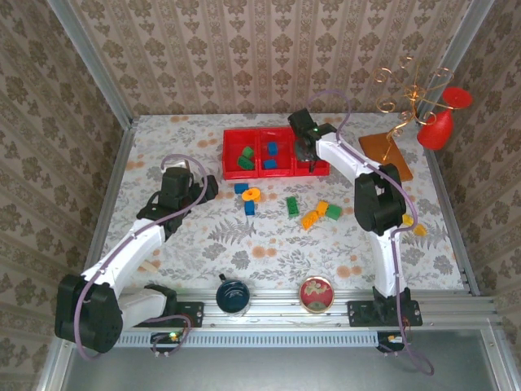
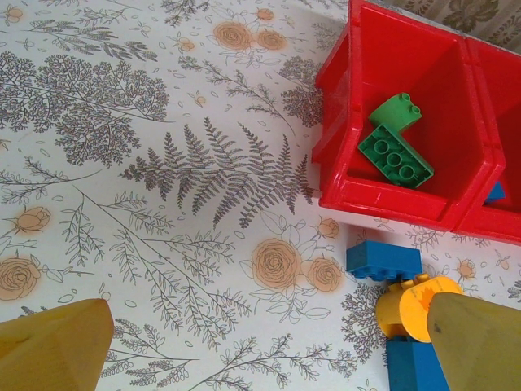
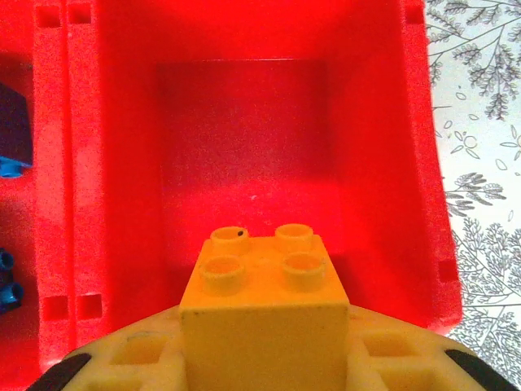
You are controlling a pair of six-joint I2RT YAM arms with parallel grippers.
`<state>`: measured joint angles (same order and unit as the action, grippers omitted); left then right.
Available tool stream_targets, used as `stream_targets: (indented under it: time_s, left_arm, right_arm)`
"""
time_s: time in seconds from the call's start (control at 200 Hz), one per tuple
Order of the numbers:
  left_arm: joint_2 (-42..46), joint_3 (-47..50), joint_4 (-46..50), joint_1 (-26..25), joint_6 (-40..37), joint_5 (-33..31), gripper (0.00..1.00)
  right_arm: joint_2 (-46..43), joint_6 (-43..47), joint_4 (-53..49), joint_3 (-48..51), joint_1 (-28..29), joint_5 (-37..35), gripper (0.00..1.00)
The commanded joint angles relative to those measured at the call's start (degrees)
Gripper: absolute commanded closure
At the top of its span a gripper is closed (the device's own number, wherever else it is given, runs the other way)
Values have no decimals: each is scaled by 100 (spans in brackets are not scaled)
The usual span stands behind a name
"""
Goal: Sort the legos into containers by color
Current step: Place the lego in the container.
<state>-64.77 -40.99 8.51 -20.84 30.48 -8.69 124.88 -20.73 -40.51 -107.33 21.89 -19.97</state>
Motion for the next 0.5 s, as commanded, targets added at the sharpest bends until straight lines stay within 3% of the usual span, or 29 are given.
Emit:
stream_targets:
  time_s: [0.0, 0.165, 0.495]
  left_arm:
    - [-74, -163, 19, 53, -11, 94, 0]
    - [-115, -194, 32, 47, -15, 104, 0]
    - [-132, -234, 41, 63, -48, 64, 0]
  right_arm:
    - [85, 106, -106, -217, -43, -84, 70]
    - [83, 124, -149, -275, -44, -95, 57]
    - [-213, 78, -211, -220, -20, -66, 48]
